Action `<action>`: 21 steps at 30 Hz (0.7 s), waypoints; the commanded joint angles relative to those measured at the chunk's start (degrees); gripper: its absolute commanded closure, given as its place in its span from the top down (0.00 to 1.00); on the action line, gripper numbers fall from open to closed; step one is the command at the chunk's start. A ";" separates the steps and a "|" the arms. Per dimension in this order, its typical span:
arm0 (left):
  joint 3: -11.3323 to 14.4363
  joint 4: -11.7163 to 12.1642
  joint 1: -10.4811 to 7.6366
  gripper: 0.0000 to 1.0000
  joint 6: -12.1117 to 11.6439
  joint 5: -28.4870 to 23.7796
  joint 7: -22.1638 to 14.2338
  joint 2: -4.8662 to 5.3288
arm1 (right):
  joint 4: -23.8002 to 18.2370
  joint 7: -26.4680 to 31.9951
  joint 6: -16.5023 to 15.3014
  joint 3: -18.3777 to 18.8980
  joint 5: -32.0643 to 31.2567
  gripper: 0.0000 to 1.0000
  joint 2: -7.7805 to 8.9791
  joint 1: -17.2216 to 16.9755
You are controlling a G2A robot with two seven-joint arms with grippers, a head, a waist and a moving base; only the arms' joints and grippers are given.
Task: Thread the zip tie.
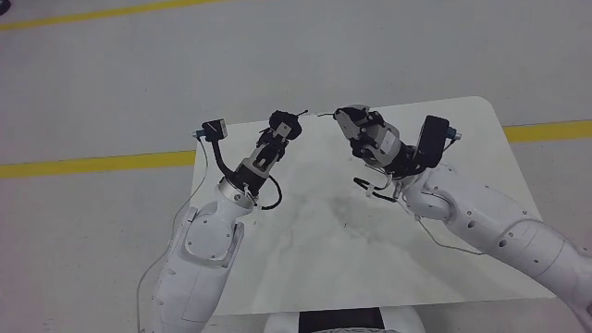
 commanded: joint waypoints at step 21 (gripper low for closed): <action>0.00 0.00 0.00 0.00 0.00 0.00 0.00 0.00 | 2.33 -3.46 0.00 0.60 -17.94 0.00 1.06 3.70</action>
